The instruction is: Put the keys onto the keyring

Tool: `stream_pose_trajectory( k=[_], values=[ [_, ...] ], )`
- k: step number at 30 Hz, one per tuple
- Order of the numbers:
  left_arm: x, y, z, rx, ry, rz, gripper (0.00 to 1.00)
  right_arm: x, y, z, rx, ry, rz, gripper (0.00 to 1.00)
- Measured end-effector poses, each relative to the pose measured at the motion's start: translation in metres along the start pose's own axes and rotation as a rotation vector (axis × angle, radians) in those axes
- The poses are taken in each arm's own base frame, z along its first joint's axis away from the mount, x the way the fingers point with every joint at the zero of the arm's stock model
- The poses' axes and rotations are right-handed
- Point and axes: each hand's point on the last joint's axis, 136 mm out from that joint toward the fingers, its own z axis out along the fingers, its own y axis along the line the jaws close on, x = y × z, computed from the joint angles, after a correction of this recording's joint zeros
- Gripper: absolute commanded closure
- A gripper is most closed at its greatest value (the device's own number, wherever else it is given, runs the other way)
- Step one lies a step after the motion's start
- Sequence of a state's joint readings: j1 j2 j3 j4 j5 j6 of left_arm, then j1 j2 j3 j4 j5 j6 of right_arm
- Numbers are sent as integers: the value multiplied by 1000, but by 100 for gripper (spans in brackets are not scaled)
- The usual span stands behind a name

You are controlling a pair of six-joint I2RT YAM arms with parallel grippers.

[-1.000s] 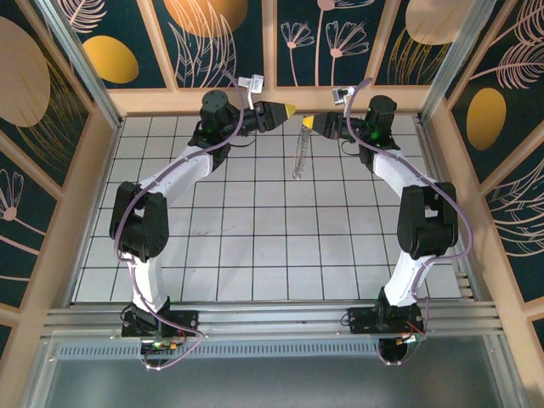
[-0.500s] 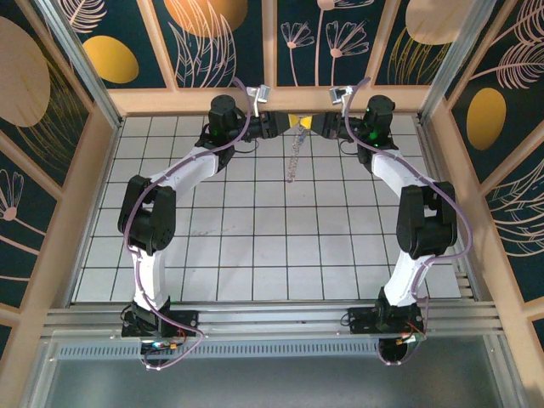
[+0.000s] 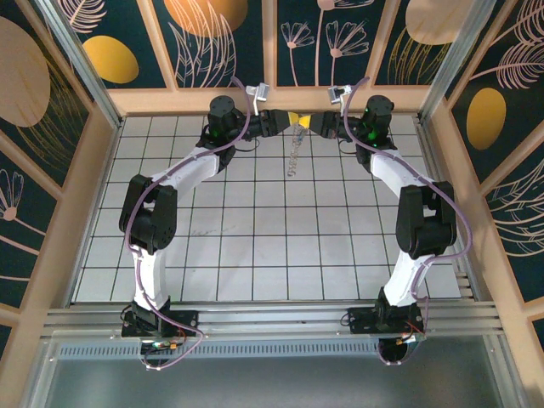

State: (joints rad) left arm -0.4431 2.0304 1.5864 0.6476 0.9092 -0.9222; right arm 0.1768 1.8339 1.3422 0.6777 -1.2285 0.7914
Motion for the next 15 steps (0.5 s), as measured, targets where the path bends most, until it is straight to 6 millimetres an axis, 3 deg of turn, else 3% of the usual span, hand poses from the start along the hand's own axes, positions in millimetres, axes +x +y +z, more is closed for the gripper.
stream_pose_trajectory(
  k=[5,9,15],
  values=[
    [0,0,0,2,-2,-2,61,1,2,2,-6,3,-3,100],
    [-1,-1,0,6,-5,-9,74,0,2,3,-7,2,-5,100],
    [-4,-6,0,22,-14,4,78,-2,0,3,1,-7,-6,100]
  ],
)
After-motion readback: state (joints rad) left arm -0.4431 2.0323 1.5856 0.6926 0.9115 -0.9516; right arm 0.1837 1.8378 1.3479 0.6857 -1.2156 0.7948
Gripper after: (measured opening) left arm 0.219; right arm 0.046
